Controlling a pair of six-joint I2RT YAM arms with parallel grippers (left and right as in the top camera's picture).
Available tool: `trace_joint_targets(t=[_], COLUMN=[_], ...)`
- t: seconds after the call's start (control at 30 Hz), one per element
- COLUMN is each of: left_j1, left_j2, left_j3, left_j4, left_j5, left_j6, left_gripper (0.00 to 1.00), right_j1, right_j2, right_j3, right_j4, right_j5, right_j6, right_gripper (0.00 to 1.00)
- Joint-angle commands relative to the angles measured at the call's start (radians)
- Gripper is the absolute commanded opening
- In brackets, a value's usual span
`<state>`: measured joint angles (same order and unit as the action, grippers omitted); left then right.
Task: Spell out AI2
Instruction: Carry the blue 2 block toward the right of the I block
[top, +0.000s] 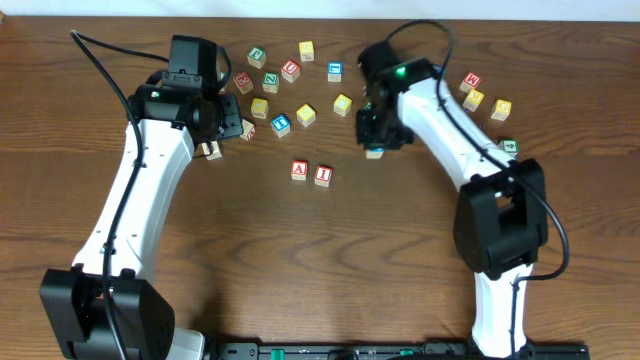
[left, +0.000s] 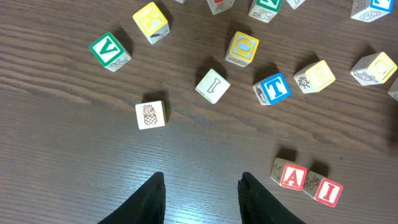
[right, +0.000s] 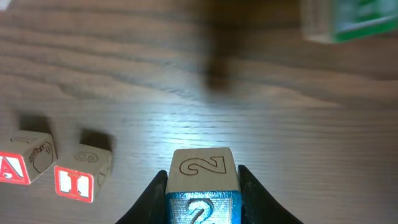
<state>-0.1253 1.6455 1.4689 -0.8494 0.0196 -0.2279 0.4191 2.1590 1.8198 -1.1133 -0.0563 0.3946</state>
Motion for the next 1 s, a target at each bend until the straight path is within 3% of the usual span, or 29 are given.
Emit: trace_joint_targets(t=[0.0,0.5,0.83,0.97], left_j1=[0.002,0.002,-0.010,-0.033], left_j2=[0.002,0.002,0.002,0.002], left_j3=[0.021,-0.028,-0.048,-0.049], left_j4=[-0.003,-0.006,-0.006,-0.006], left_j5=[-0.009,-0.005,-0.002,-0.002], left_j6=[0.005,-0.026,-0.040,-0.040], left_gripper=[0.38,0.38,0.38,0.38], right_j1=[0.045,0.116,0.147,0.159], right_j2=[0.003,0.003,0.003,0.003], right_j3=[-0.046,-0.198,-0.201,-0.201], right_j4=[0.034,0.199,0.201,0.185], right_j5=[-0.006,0.005,0.005,0.048], right_j6=[0.022,0.062,0.067,0.133], right_gripper=[0.25,0.25,0.25,0.26])
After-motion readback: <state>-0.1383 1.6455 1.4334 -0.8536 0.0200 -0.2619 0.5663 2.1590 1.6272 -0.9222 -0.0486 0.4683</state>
